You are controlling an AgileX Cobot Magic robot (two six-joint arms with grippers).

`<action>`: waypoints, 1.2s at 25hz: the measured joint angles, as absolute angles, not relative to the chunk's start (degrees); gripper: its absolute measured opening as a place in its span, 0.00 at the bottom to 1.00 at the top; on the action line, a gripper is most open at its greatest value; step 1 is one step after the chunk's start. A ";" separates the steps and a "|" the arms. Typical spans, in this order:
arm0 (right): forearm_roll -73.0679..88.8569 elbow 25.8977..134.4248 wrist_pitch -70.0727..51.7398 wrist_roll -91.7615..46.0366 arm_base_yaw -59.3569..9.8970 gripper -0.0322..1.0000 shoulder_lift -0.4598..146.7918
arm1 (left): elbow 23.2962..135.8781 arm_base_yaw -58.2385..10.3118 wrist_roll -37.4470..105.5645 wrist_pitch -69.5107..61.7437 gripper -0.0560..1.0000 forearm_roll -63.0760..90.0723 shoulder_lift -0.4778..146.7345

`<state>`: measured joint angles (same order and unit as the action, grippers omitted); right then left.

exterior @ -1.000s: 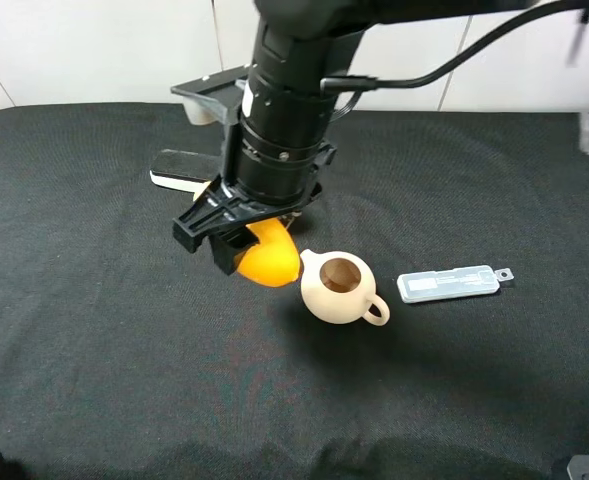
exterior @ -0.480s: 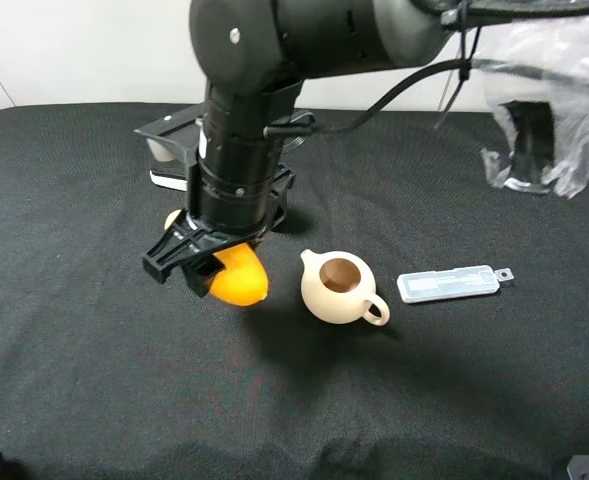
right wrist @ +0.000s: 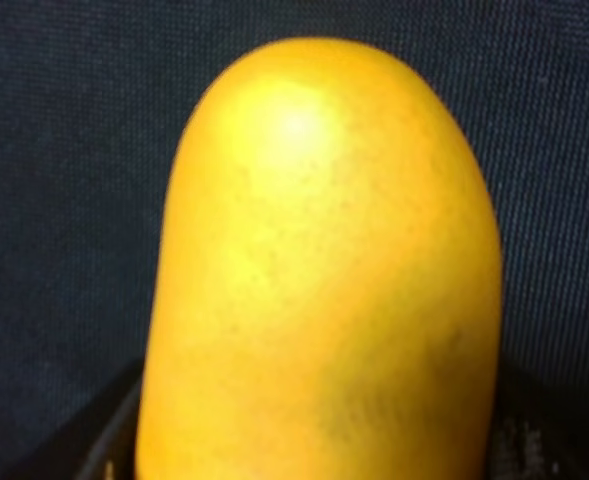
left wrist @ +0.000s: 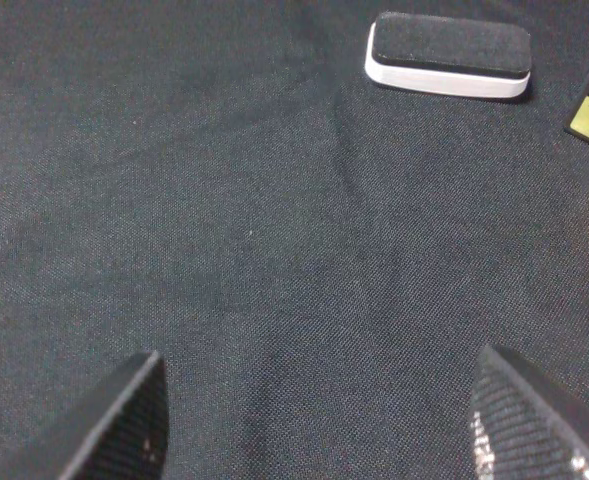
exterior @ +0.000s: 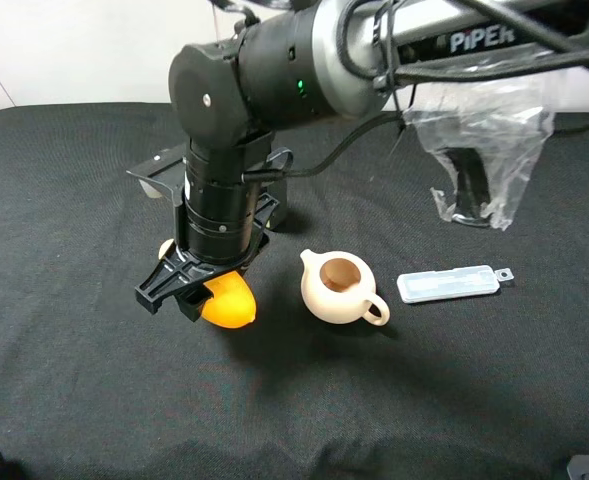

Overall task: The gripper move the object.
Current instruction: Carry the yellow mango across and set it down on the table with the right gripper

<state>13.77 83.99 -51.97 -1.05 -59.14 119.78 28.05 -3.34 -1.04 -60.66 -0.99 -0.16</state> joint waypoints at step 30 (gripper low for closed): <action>10.55 83.99 -47.83 -1.20 -59.15 0.47 125.44 | 28.05 -3.34 -1.04 -60.66 0.69 -0.99 -0.16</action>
<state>10.55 83.99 -47.83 -1.20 -59.14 125.44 28.05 -3.34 -1.04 -60.66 -0.99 -0.16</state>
